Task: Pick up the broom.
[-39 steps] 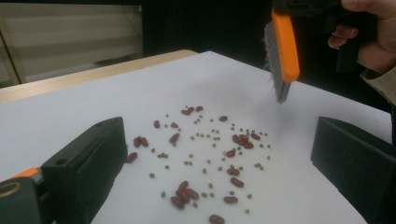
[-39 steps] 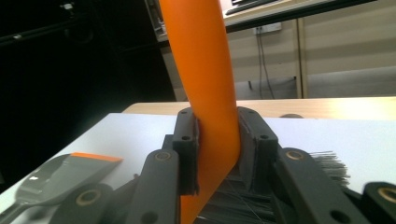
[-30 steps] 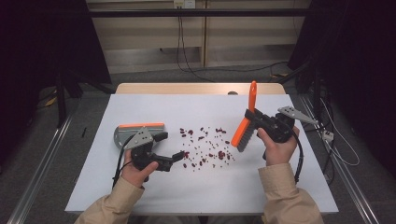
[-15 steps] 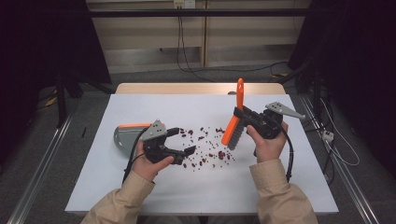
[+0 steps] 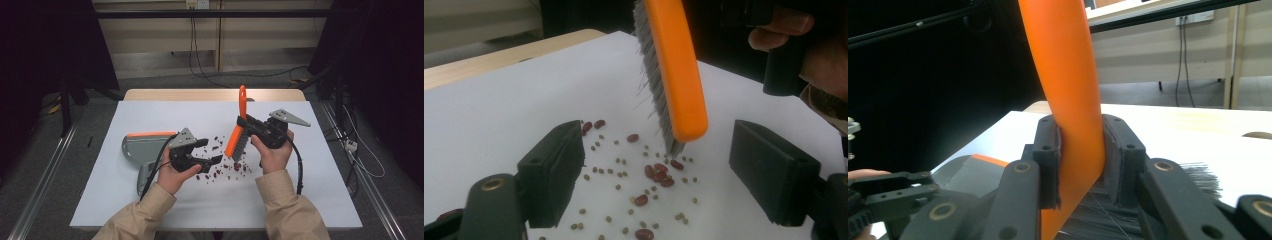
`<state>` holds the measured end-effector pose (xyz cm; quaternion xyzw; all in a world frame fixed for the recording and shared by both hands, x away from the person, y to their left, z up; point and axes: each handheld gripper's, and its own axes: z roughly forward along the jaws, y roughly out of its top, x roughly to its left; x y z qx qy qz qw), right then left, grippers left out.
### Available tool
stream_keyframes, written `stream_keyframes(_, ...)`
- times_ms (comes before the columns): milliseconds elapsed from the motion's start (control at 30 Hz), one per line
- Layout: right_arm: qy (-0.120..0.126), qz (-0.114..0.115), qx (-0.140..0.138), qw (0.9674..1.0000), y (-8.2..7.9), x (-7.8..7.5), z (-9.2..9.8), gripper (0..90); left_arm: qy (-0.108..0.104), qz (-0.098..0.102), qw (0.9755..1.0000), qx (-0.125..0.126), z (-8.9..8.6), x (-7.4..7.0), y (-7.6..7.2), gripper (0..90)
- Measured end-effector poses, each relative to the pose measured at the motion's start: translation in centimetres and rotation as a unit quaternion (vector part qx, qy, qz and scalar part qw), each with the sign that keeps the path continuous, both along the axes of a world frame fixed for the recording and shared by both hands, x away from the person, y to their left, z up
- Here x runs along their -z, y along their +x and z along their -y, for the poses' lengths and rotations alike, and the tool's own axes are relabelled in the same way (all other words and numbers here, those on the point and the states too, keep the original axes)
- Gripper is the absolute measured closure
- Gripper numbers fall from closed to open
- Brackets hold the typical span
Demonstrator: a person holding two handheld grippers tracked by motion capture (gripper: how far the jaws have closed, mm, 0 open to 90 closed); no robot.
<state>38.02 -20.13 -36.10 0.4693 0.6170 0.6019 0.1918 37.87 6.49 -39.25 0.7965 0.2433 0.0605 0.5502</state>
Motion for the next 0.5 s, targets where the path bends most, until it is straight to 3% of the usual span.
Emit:
stream_keyframes(267, 0.001, 0.004, -0.008, 1.0, 0.1, 0.1, -1.4, 71.0, 0.01, -0.007, 0.9999, 0.005, 0.9, 0.5, 0.1, 42.5)
stream_keyframes(500, -0.008, 0.007, -0.017, 0.9998, 0.2, 0.1, -2.6, 71.0, 0.016, -0.009, 0.9997, -0.013, 1.1, 0.6, 0.3, 53.7)
